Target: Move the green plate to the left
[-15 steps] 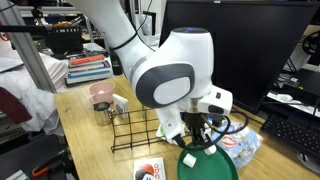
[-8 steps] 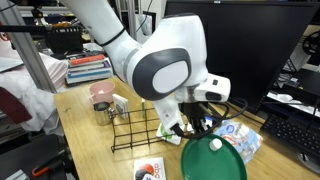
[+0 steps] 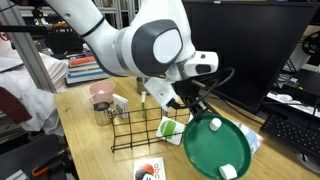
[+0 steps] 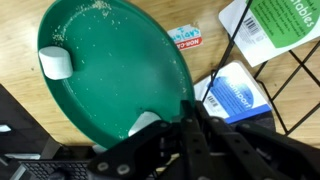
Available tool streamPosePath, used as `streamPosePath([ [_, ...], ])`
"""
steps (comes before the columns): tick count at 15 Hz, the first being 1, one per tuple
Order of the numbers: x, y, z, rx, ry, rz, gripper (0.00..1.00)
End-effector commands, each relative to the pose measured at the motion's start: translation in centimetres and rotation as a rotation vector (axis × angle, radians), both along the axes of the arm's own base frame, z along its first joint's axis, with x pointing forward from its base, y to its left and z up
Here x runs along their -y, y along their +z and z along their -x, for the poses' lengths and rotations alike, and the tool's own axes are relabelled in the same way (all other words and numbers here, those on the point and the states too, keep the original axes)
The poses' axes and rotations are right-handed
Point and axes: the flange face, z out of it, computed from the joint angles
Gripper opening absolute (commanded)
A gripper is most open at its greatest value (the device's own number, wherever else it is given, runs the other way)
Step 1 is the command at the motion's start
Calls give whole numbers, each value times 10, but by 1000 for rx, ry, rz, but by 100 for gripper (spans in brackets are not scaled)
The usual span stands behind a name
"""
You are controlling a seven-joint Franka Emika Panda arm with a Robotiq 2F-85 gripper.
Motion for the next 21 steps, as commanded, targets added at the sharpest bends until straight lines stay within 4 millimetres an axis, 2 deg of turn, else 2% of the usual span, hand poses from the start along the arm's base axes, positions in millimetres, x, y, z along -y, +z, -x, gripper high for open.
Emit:
streamPosePath([
  [1, -18, 15, 3, -8, 59, 53, 2],
  [9, -90, 35, -8, -88, 280, 206, 2],
  [14, -133, 40, -13, -153, 416, 302, 2],
  [17, -149, 44, -15, -185, 506, 353, 2],
  [21, -172, 49, -9, -220, 658, 411, 2],
])
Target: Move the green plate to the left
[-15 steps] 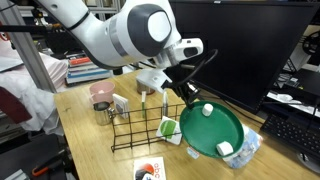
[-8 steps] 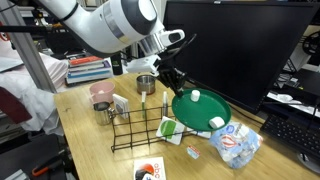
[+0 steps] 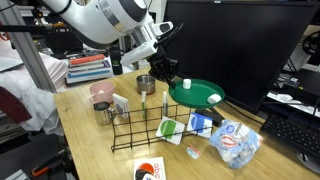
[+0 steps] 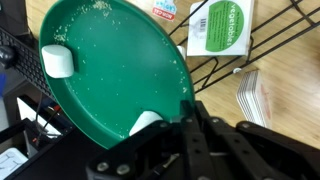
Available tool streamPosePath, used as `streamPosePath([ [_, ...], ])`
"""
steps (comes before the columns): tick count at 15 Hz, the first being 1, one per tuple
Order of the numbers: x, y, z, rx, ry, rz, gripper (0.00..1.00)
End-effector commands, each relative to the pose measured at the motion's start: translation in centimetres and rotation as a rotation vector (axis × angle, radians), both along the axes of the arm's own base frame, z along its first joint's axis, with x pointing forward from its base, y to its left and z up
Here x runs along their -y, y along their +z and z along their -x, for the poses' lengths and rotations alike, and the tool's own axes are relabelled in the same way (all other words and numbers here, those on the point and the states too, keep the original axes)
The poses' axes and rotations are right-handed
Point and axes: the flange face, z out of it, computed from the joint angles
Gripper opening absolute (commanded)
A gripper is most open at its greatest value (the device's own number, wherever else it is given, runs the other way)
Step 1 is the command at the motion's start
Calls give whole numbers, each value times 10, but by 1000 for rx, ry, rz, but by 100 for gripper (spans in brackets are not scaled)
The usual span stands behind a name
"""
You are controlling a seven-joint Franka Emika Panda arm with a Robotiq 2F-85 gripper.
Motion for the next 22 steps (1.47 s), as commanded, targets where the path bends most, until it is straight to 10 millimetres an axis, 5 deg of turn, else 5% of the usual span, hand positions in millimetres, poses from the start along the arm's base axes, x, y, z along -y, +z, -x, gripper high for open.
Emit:
streamPosePath([
  [1, -12, 6, 5, -47, 133, 69, 2],
  [13, -10, 4, 2, -144, 432, 132, 2],
  [22, -15, -2, 1, -148, 381, 129, 2],
])
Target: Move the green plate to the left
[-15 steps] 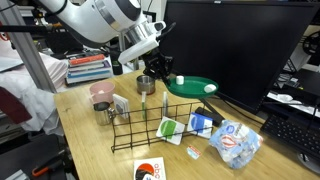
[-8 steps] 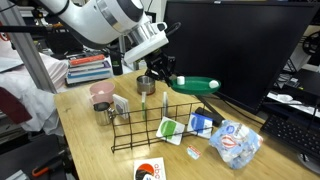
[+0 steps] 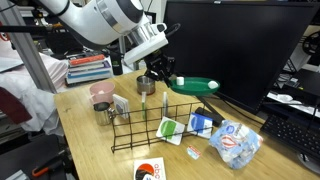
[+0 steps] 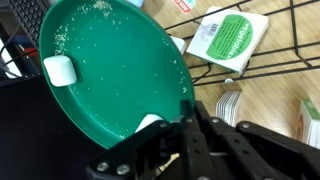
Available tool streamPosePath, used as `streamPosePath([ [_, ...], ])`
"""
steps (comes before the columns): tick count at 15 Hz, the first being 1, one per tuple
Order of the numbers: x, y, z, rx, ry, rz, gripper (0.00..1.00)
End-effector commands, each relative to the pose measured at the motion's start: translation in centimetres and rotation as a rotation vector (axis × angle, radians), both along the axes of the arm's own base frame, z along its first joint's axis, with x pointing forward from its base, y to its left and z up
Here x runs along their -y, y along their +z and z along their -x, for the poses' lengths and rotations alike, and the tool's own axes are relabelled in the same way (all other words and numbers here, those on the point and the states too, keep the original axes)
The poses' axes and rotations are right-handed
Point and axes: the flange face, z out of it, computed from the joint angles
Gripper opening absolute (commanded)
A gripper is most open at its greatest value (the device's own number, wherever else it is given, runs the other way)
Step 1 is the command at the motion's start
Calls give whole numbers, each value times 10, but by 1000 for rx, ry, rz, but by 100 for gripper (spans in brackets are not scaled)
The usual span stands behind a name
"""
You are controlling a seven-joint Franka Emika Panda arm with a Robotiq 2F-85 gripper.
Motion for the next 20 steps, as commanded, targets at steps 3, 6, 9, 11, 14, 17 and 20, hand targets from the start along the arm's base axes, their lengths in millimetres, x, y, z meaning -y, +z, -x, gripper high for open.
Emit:
streamPosePath([
  [3, -15, -1, 4, -6, 59, -11, 2],
  [6, -43, 1, 9, 5, 163, -23, 2],
  [9, -68, 3, 12, 7, 262, -51, 2],
  [11, -80, 3, 15, 6, 317, -63, 2],
  [14, -96, 4, 19, 0, 388, -94, 2],
  [17, -103, 3, 21, -12, 381, -99, 7],
  [20, -106, 2, 23, -20, 403, -109, 7],
])
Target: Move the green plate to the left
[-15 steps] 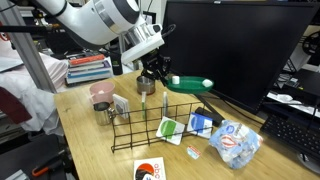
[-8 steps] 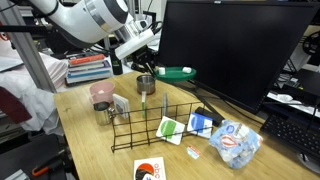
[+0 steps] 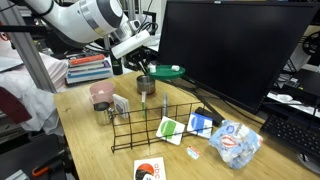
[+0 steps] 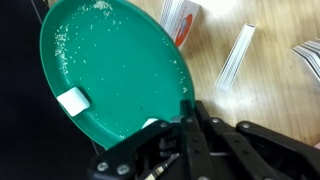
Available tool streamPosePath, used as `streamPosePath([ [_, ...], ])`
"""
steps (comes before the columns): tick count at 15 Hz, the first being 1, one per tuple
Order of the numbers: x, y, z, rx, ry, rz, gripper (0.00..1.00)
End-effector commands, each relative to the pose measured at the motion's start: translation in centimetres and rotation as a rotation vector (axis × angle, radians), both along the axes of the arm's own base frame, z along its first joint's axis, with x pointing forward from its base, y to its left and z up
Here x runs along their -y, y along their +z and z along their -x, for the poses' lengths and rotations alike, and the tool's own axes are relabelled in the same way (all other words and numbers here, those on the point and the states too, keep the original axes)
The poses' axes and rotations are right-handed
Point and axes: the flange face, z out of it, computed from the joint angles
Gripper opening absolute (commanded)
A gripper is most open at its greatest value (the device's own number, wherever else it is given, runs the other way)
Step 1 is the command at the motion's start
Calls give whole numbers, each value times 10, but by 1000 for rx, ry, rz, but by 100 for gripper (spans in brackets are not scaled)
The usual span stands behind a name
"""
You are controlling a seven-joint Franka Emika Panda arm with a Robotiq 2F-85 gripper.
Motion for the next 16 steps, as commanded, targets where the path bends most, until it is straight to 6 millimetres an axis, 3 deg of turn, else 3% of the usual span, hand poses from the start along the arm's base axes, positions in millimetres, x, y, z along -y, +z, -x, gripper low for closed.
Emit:
streamPosePath([
  [1, 0, 1, 0, -1, 0, 0, 7],
  [6, -3, 1, 1, 1, 13, -7, 2],
  [16, -69, 3, 15, -4, 224, -23, 2],
])
